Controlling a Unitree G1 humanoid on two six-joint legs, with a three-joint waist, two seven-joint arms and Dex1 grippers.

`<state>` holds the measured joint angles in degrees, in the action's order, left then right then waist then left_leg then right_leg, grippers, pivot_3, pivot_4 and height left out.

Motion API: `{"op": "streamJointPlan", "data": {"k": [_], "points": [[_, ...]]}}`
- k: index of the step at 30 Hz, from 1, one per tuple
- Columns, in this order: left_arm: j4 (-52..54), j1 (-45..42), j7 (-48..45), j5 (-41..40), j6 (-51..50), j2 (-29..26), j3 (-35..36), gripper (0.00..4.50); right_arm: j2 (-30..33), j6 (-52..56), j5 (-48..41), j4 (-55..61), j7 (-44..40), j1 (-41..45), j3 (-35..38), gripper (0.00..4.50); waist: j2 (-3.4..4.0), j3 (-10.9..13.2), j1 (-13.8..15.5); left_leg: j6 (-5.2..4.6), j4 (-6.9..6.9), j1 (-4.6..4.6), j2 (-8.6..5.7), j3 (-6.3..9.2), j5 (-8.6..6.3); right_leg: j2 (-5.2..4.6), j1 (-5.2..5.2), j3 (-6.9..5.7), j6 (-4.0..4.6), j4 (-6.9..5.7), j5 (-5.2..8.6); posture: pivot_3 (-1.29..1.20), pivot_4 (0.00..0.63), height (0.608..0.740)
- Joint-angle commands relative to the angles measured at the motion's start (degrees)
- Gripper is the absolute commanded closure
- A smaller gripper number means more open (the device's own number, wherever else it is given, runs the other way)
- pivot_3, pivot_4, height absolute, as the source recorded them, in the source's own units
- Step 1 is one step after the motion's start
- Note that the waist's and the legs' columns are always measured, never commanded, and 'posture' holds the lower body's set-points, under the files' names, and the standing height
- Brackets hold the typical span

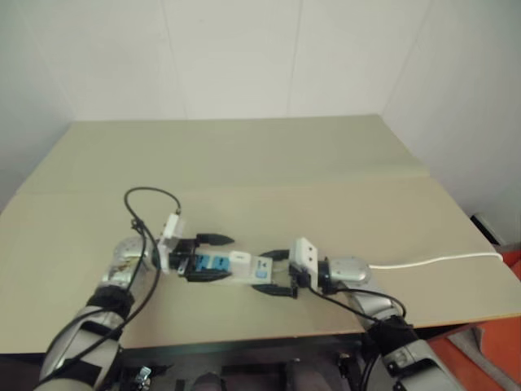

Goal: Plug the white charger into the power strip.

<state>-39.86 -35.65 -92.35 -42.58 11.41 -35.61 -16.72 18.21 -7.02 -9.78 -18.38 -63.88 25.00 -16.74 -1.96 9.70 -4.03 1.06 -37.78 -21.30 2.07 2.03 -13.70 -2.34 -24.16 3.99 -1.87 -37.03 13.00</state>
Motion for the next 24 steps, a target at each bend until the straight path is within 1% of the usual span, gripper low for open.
{"op": "streamJointPlan", "data": {"k": [1, 2, 4, 5, 6, 10, 12, 16, 19, 22, 24], "points": [[5.0, -0.3, -0.2, -3.2, -2.3, -3.2, 3.7, 0.03, 0.2, 2.3, 0.5, 0.4, -1.7, -1.1, -1.7, 1.07, 0.00, 0.0, 0.0, 0.00, 0.00, 0.00, 0.00, 0.00, 0.00, 0.00, 0.00, 0.00, 0.00, 0.00, 0.00, 0.00, 0.150, 0.740], [5.8, -0.1, -0.2, -3.6, -2.8, -4.4, 5.0, 0.03, 0.2, 3.9, -0.6, 1.0, -1.9, -0.9, -1.2, 1.07, 0.00, 0.0, 0.0, 0.00, 0.00, 0.00, 0.00, 0.00, 0.00, 0.00, 0.00, 0.00, 0.00, 0.00, 0.00, 0.00, 0.150, 0.740], [6.2, 0.2, -0.2, -4.0, -3.4, -6.2, 7.6, 0.00, 0.4, 4.9, -1.1, 1.8, -1.8, -0.8, -0.7, 0.32, 0.01, 0.0, -0.1, 0.00, 0.01, -0.02, 0.02, 0.00, 0.00, 0.01, -0.05, 0.00, 0.01, 0.00, 0.01, 0.00, 0.150, 0.740], [6.0, 0.1, -0.2, -4.0, -3.6, -7.0, 9.1, 0.00, 0.7, 5.2, -1.3, 2.2, -2.3, -0.8, -0.7, 0.10, 0.01, 0.0, 0.0, 0.00, 0.02, -0.02, 0.02, 0.00, 0.00, 0.01, -0.06, 0.00, 0.02, 0.00, 0.01, 0.00, 0.150, 0.740], [5.8, 0.1, -0.2, -4.1, -4.2, -7.7, 10.4, 0.00, 1.0, 5.1, -1.4, 2.7, -2.7, -0.9, -0.6, 0.04, 0.02, 0.1, 0.0, 0.00, 0.02, -0.04, 0.02, 0.00, 0.00, 0.00, -0.07, -0.01, 0.03, 0.00, 0.02, 0.00, 0.150, 0.740], [4.5, 0.3, -0.2, -3.6, -5.1, -10.3, 16.7, 0.00, 2.2, 4.5, -1.3, 5.8, -2.3, -1.9, 0.4, 0.04, 0.01, 0.1, 0.2, 0.00, 0.02, -0.10, 0.01, 0.00, 0.00, -0.01, -0.09, -0.03, 0.03, 0.03, 0.02, 0.00, 0.150, 0.740], [5.4, 1.8, -0.2, -3.2, -4.9, -12.3, 18.7, 0.00, 4.2, 5.3, -2.2, 9.4, -2.9, -3.0, 1.5, 0.04, 0.03, 0.2, 0.3, 0.00, 0.02, -0.15, 0.02, 0.00, 0.00, -0.01, -0.14, -0.05, 0.03, 0.03, 0.03, 0.00, 0.150, 0.740], [9.5, 6.9, -0.2, -2.0, -4.7, -15.0, 23.6, 0.00, 11.6, 6.4, -5.8, 20.2, -4.7, -5.6, 6.0, 0.04, 0.02, 0.5, 0.6, 0.00, 0.01, -0.34, 0.00, -0.01, 0.00, -0.06, -0.27, -0.06, 0.02, 0.05, 0.03, 0.00, 0.150, 0.740], [12.3, 10.6, -0.2, -1.2, -5.0, -16.0, 26.7, 0.00, 17.7, 9.0, -9.7, 26.9, -6.4, -6.5, 10.2, 0.04, -0.02, 0.7, 0.9, 0.00, -0.02, -0.40, 0.00, -0.03, 0.00, -0.12, -0.31, -0.09, 0.01, 0.04, 0.03, 0.00, 0.150, 0.740], [15.1, 14.8, -0.1, -0.1, -5.8, -17.1, 29.2, 0.00, 25.2, 12.5, -13.8, 31.6, -9.4, -7.0, 15.2, 0.04, -0.01, 0.8, 1.2, 0.01, -0.01, -0.38, 0.04, -0.02, 0.00, -0.10, -0.31, -0.14, 0.02, 0.05, 0.04, 0.00, 0.150, 0.740], [16.5, 17.0, -0.1, 0.4, -6.0, -17.3, 31.1, 0.00, 28.8, 13.4, -14.5, 32.6, -10.3, -7.9, 17.2, 0.04, -0.02, 0.8, 1.5, 0.01, 0.00, -0.41, 0.05, -0.04, 0.00, -0.11, -0.31, -0.14, 0.02, 0.10, 0.04, 0.00, 0.150, 0.740]]}}
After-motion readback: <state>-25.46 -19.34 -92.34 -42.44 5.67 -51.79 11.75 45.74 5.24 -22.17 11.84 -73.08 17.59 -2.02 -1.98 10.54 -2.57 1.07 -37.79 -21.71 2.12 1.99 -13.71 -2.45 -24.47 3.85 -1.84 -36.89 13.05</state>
